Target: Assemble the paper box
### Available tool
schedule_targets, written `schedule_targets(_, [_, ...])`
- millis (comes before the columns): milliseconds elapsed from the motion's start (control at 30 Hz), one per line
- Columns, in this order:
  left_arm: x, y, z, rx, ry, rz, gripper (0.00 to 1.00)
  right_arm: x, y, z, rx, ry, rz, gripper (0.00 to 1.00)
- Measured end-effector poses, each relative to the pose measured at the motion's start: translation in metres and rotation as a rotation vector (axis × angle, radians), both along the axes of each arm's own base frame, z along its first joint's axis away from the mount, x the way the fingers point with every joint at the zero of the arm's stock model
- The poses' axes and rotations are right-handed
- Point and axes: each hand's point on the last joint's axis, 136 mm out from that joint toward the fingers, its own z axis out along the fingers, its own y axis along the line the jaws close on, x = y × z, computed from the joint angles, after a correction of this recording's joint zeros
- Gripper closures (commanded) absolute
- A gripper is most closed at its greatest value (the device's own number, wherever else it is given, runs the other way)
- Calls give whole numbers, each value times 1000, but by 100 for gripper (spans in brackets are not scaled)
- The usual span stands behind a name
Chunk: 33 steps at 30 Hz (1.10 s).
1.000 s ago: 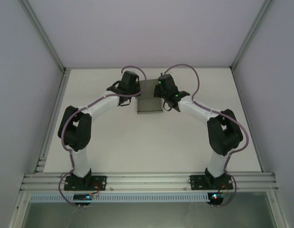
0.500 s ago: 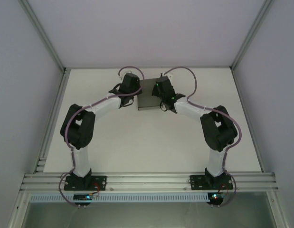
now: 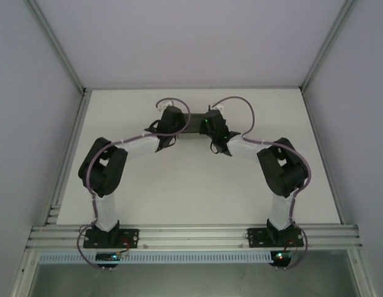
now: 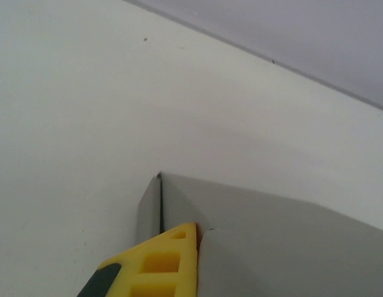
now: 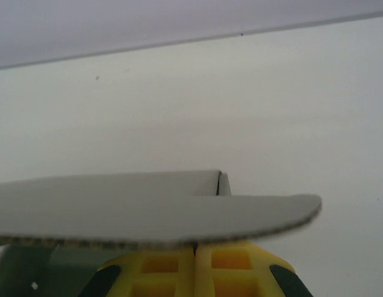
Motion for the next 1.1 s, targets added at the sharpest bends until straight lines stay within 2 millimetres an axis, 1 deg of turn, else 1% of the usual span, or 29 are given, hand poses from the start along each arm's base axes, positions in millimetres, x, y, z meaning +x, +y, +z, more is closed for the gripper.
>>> schedule_targets(100, [-6, 2, -10, 4, 11, -10, 98, -6, 1, -8, -21, 14, 14, 100])
schedule_targets(133, [-8, 2, -12, 1, 12, -15, 95, -7, 1, -9, -24, 15, 16, 100])
schedule_targets(233, [-15, 4, -13, 4, 14, -28, 83, -8, 1, -11, -32, 14, 20, 100])
schedule_targets(267, [-19, 5, -16, 11, 27, -36, 78, -9, 1, -12, -36, 15, 22, 100])
schedule_targets(400, [-35, 11, -37, 59, 107, -60, 67, -14, 3, -18, -65, 21, 34, 100])
schedule_targets(433, [-37, 12, -40, 71, 120, -66, 62, -15, 3, -18, -69, 21, 36, 100])
schedule_targets(467, [-39, 12, -40, 81, 126, -72, 53, -15, 3, -18, -72, 20, 36, 100])
schedule_targets(533, [-43, 14, -38, 97, 138, -85, 44, -15, 2, -19, -75, 20, 36, 100])
schedule_targets(567, [-46, 15, -36, 103, 142, -91, 38, -15, 3, -19, -75, 20, 37, 100])
schedule_targets(633, [-51, 17, -26, 119, 146, -106, 16, -15, 3, -19, -81, 19, 40, 100])
schedule_targets(667, [-54, 19, -20, 123, 146, -110, 2, -15, 3, -19, -85, 19, 43, 100])
schedule_targets(767, [-57, 20, 7, 141, 138, -133, 0, -16, 3, -20, -94, 21, 47, 100])
schedule_targets(800, [-56, 20, 20, 151, 130, -142, 0, -16, 3, -20, -97, 21, 49, 100])
schedule_targets(900, [-39, 16, 63, 137, 83, -155, 1, -17, 3, -21, -105, 21, 57, 100])
schedule_targets(967, [-21, 21, 90, 98, 49, -155, 0, -17, 3, -22, -107, 23, 64, 100])
schedule_targets(1000, [-10, 25, 98, 77, 42, -155, 1, -18, 3, -22, -109, 23, 66, 100])
schedule_targets(1033, [3, 29, 104, 57, 37, -153, 0, -18, 4, -23, -109, 24, 68, 100])
schedule_targets(1100, [31, 38, 102, 23, 50, -155, 0, -18, 4, -23, -110, 27, 73, 100])
